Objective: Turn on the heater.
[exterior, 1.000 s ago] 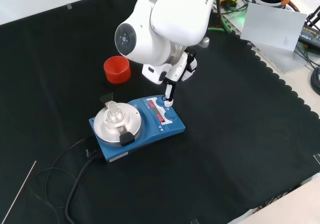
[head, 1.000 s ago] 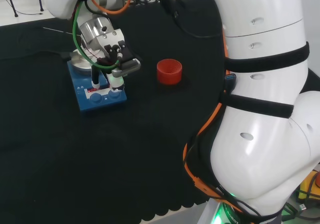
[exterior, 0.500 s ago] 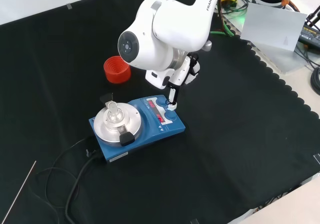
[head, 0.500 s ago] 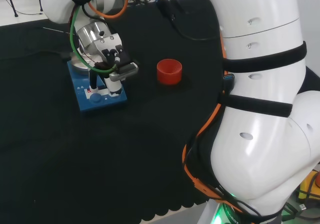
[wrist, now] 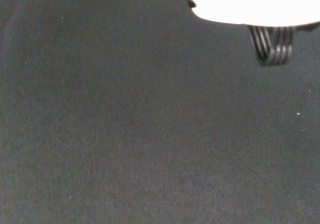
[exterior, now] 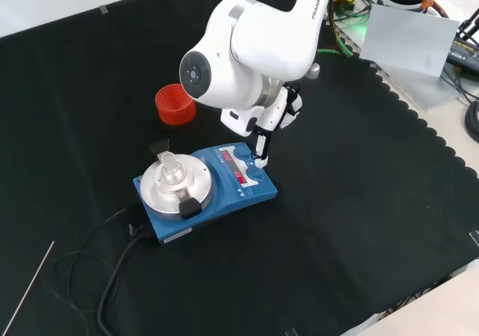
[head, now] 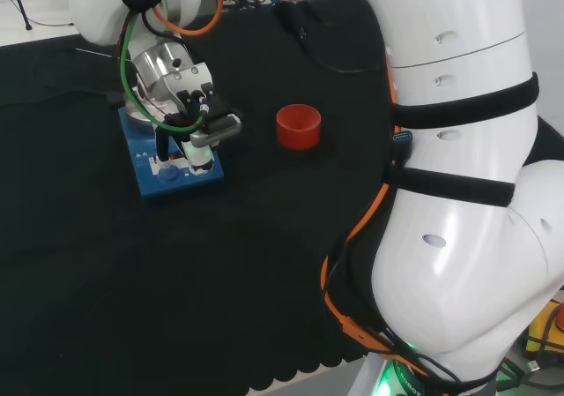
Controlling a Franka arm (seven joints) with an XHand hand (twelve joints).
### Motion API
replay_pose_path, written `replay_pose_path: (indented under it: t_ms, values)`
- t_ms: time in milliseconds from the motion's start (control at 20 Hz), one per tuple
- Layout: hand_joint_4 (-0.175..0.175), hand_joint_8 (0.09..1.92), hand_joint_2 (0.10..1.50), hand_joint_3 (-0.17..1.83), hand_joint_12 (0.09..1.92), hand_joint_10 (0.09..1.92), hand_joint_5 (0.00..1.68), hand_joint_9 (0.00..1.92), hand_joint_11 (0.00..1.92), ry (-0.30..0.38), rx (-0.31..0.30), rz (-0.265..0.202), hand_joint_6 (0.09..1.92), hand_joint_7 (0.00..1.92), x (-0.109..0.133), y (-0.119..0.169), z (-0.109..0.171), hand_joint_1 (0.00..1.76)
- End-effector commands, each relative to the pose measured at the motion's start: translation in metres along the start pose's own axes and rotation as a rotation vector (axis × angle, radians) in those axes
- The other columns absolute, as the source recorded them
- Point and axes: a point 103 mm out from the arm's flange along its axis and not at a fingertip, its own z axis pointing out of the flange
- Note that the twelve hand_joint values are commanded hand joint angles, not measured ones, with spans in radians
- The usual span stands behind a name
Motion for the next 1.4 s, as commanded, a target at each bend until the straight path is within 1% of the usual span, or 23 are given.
replay_pose_path:
  t_ms: [50,400,1400]
  values:
    - [-0.054,1.81,0.44,1.45,1.59,1.74,0.47,1.92,1.87,0.002,0.002,0.001,0.1,1.87,-0.001,0.0,0.001,1.64]
    - [-0.053,1.81,0.44,1.45,1.59,1.74,0.47,1.92,1.87,0.003,0.007,0.008,0.1,1.87,-0.003,0.003,0.006,1.64]
    - [-0.052,1.81,0.44,1.46,1.59,1.74,0.48,1.92,1.87,0.005,0.008,0.0,0.1,1.87,-0.001,0.011,0.008,1.64]
